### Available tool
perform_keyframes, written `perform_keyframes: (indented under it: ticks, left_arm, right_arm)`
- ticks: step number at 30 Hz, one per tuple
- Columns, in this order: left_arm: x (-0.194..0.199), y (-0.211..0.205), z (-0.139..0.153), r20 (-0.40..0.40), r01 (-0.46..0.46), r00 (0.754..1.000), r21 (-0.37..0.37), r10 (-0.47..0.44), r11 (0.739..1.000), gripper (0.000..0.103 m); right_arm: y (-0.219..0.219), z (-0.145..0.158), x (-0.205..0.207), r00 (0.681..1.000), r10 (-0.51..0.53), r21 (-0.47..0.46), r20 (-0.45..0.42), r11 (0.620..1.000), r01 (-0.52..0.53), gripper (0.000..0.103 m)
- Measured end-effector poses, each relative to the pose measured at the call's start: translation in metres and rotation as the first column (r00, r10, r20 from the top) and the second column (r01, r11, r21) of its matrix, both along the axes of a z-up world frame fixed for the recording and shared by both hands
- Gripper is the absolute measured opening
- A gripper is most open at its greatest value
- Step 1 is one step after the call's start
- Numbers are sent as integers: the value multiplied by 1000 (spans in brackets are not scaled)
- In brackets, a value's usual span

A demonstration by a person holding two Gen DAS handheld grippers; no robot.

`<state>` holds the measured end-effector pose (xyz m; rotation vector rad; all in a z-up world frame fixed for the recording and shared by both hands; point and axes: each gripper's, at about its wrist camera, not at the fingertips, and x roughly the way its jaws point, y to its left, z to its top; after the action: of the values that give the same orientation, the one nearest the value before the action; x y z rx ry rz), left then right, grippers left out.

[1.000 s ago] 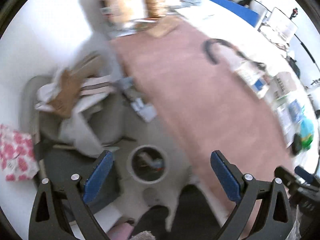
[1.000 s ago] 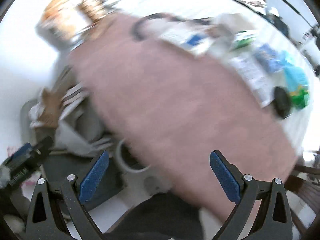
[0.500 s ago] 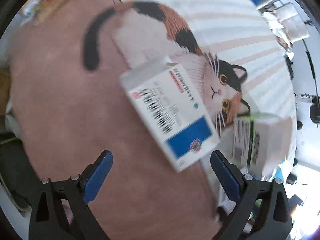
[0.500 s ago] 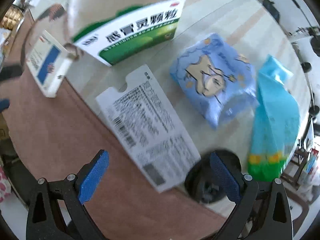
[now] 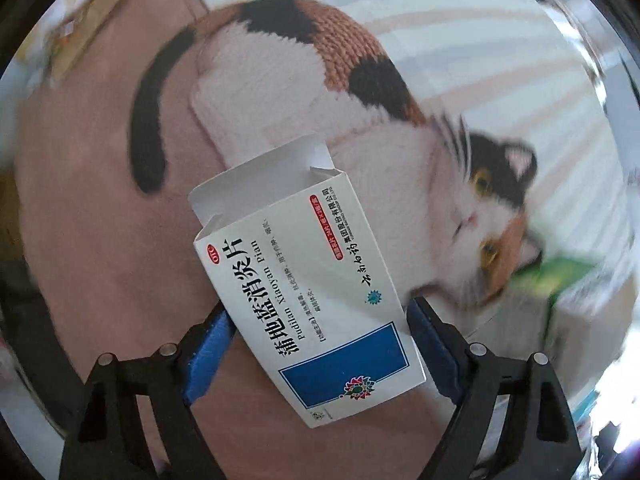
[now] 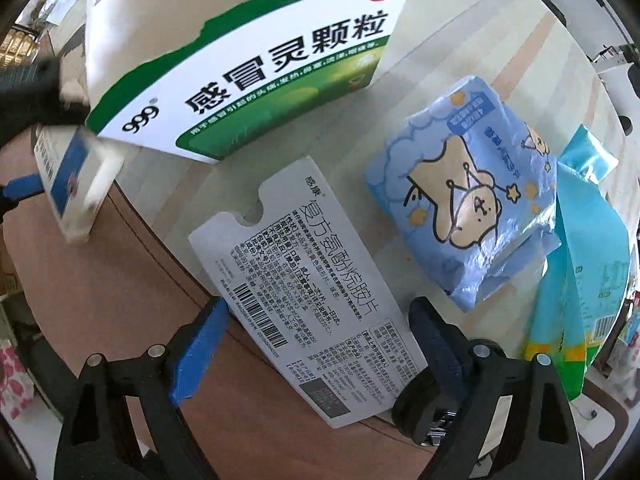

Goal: Collect trash
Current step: 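Grasp the white-and-blue medicine box with the left tool while the right tool grasps the white leaflet, then carry the medicine box and leaflet over the trash bin and open both tools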

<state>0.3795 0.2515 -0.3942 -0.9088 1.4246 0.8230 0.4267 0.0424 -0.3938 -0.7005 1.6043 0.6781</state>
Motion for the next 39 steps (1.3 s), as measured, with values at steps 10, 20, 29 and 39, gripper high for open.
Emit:
perform_keyframes:
  ticks: [10, 20, 29, 39]
  left_arm:
    - [-90, -76, 0, -95, 316, 945, 31, -312, 948, 85]
    - [-122, -79, -11, -38, 211, 977, -11, -212, 977, 89]
    - [-144, -99, -6, -7, 193, 981, 19, -193, 981, 85]
    - [-159, -114, 20, 11, 238, 971, 77, -239, 968, 81]
  right_arm:
    - [-37, 12, -16, 986, -139, 23, -91, 990, 141, 77]
    - [-57, 12, -47, 982, -133, -3, -138, 991, 133, 87]
    - [-58, 11, -50, 988, -149, 31, 29, 989, 148, 87]
    - [-53, 6, -57, 993, -116, 71, 34, 991, 113, 73]
